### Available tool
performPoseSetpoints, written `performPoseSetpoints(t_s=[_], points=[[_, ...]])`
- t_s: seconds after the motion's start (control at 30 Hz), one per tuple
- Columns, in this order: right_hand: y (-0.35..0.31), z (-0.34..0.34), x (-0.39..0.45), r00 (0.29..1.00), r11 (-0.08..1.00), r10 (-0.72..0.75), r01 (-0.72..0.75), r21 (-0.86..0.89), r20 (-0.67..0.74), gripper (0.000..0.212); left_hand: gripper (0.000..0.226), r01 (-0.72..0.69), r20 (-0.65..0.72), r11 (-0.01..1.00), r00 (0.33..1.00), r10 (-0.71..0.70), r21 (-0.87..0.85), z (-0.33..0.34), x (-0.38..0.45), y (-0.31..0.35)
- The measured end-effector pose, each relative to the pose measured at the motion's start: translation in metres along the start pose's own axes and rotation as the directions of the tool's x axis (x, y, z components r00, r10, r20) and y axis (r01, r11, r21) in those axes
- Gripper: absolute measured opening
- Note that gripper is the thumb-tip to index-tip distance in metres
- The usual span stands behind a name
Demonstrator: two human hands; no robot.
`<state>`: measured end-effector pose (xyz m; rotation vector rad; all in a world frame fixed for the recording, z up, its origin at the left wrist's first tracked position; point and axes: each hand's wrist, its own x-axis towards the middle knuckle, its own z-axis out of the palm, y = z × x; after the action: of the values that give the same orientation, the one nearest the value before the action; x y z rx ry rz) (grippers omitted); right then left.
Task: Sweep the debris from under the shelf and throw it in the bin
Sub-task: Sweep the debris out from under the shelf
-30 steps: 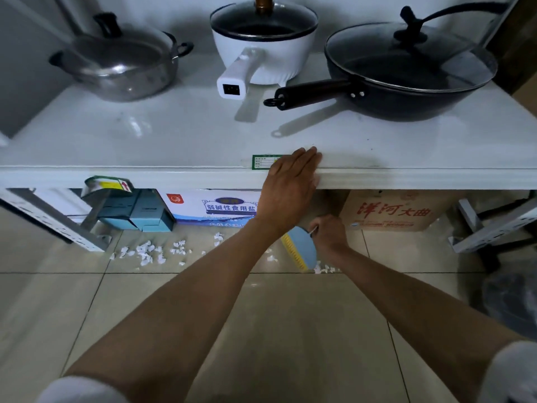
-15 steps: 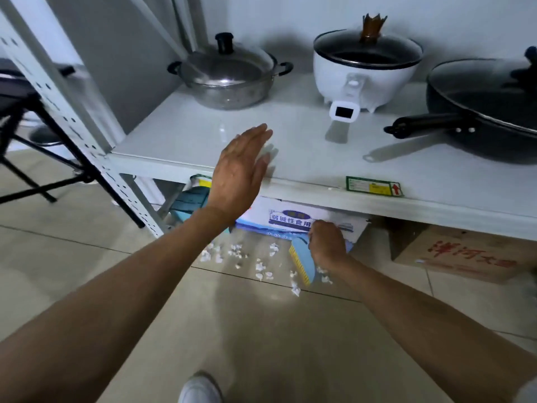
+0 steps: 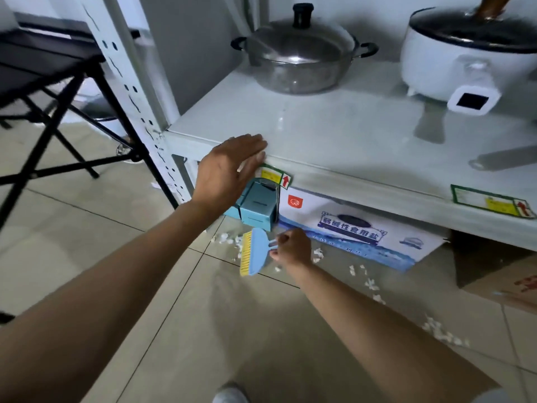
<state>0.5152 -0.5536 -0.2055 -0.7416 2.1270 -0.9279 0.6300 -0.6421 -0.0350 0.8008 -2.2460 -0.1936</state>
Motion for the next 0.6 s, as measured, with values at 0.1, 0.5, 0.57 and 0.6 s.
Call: performPoseSetpoints(t_s=[0.1, 0.5, 0.57, 0.6], points=[[-0.013, 0.031, -0.001, 0.999, 0.998, 0.034, -0.033, 0.062, -0.018, 0.022, 0.033, 0.001, -0.082, 0.999, 0.997, -0.004, -0.036, 0.011, -0.003, -0.004], [-0.05, 0.107, 0.003, 0.99, 0.977, 0.138, -0.143, 0.161, 0.041, 0.02, 0.028, -0.077, -0.28, 0.994, 0.959, 0.052, -0.08, 0.035, -0.01, -0.014], [-0.048, 0.115, 0.007, 0.989, 0.98, 0.142, -0.145, 0.139, 0.031, 0.02, 0.029, -0.08, -0.311, 0.992, 0.949, 0.047, -0.093, 0.038, -0.009, -0.014], [-0.046, 0.119, 0.009, 0.989, 0.983, 0.146, -0.147, 0.114, 0.016, 0.021, 0.03, -0.081, -0.324, 0.992, 0.945, 0.044, -0.1, 0.039, -0.009, -0.013]])
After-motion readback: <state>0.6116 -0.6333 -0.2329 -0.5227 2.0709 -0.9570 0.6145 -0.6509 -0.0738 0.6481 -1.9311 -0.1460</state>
